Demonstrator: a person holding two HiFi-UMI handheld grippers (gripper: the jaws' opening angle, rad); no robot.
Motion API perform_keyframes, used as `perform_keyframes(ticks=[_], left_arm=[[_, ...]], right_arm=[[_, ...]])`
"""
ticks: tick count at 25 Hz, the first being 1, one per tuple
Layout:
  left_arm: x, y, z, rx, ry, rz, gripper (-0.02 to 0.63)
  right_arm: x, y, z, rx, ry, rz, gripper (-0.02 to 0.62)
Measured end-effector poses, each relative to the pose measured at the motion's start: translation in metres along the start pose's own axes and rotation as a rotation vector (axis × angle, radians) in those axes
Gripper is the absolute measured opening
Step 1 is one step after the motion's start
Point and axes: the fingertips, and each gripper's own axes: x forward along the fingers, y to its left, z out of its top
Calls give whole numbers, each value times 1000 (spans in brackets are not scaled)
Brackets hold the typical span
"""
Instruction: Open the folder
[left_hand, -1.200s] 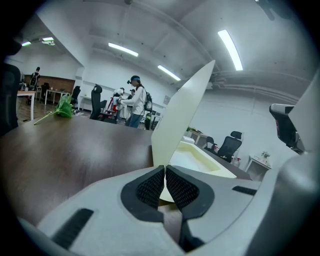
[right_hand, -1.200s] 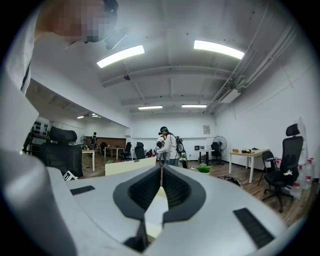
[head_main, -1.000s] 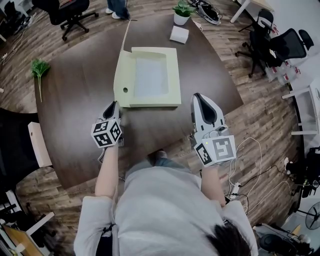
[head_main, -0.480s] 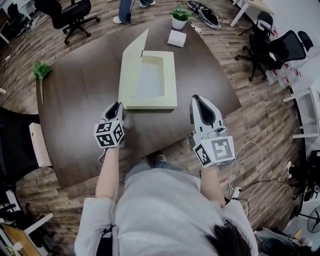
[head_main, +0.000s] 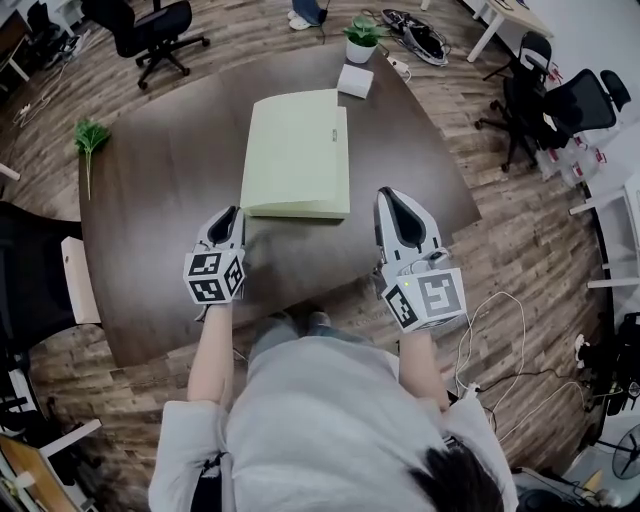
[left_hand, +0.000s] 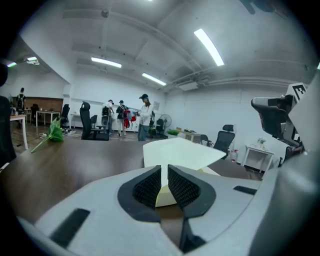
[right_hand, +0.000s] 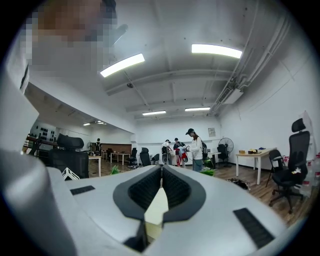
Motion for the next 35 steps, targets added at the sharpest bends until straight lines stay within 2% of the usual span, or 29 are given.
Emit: perform_keyframes(ticks=[19, 27, 35], left_arm=[[-76, -56, 84, 85, -228, 5, 26], [-96, -86, 112, 160, -281, 1, 25], [-113, -101, 134, 178, -333, 4, 18]], right_arm=[[-20, -8, 6, 5, -29, 65, 15], [-32, -14, 9, 7, -34, 67, 15], [-38, -16, 15, -9, -44, 71, 15]])
